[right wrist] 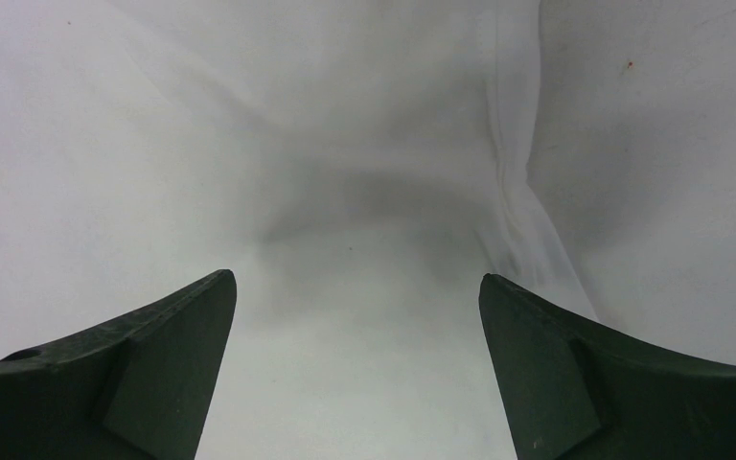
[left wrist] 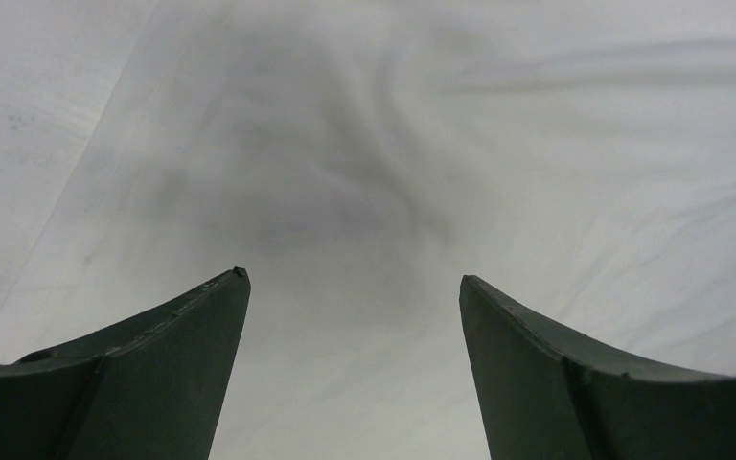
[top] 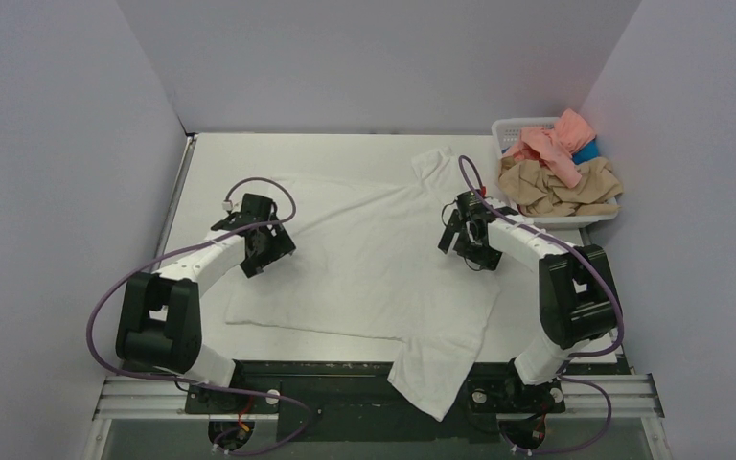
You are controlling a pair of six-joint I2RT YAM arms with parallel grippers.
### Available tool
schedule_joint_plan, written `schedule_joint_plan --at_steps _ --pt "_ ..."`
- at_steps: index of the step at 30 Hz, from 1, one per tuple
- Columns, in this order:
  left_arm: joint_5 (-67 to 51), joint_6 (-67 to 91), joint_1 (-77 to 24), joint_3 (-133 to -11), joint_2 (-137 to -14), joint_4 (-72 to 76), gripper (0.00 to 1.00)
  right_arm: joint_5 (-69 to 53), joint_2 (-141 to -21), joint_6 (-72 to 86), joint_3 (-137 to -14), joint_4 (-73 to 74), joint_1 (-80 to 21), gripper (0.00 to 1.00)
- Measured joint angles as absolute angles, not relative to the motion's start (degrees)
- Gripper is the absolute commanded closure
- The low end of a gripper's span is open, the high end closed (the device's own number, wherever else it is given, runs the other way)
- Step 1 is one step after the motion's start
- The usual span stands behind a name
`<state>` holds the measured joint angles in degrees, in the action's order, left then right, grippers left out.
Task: Fold and stack the t-shirts
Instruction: Flatten out the tshirt, then grab the side of the flattened tshirt closest away from the robot with both arms
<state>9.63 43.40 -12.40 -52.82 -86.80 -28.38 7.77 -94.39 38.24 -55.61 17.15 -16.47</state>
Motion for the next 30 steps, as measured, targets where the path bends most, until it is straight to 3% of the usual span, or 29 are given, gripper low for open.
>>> schedule_joint_plan --at_steps 9,18,24,30 --pt "15.66 52.34 -11.11 -41.23 -72.55 -37.08 0.09 6.61 -98.41 36.82 -56.42 15.38 -13.39 0.06" --pt "22.74 58.5 -8.75 -39.07 -61.65 -47.07 0.1 4.91 -101.41 34.79 -61.23 15.88 -11.55 0.06" --pt "21.37 60.62 -8.08 -33.54 -61.49 -47.9 0.21 4.89 -98.04 33.74 -62.98 18.33 -12.45 0.06" --pt "21.19 62.7 -7.79 -30.92 -61.3 -46.83 0.34 8.64 -81.34 33.91 -57.8 22.41 -18.81 0.07"
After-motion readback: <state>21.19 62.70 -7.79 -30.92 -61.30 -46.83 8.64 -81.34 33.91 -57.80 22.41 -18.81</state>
